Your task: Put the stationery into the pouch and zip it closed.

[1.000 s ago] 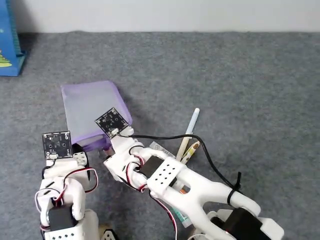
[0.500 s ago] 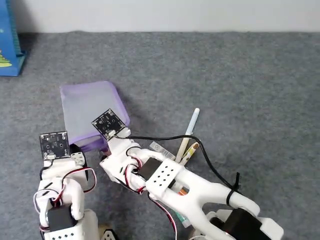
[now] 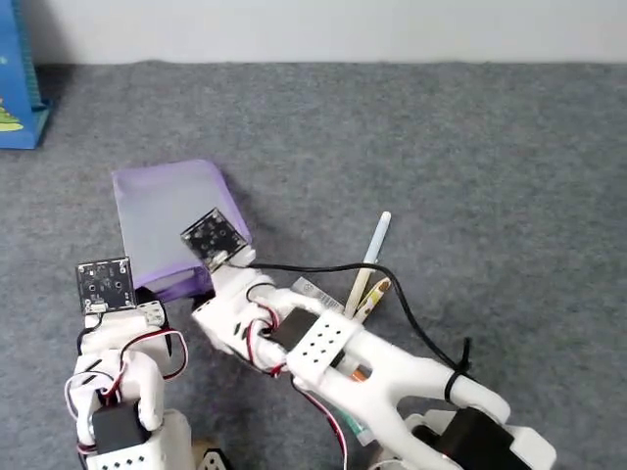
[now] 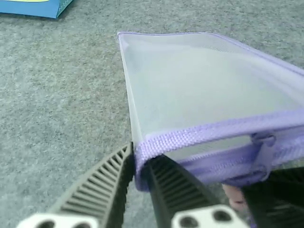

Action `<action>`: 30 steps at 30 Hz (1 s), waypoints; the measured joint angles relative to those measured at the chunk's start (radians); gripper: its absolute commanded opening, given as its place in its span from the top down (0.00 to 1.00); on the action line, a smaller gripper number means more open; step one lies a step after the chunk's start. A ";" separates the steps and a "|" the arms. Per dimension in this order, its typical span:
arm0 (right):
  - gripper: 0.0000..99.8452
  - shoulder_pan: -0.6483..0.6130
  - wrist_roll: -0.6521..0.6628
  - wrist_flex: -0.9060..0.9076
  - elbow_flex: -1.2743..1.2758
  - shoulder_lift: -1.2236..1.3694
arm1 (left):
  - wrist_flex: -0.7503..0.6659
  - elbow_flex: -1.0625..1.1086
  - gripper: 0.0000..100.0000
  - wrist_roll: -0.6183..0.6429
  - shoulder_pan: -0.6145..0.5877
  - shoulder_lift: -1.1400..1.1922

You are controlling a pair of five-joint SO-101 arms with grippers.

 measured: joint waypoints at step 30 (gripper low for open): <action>0.80 -0.028 0.049 0.021 0.000 0.029 | 0.003 -0.043 0.99 0.015 -0.003 0.000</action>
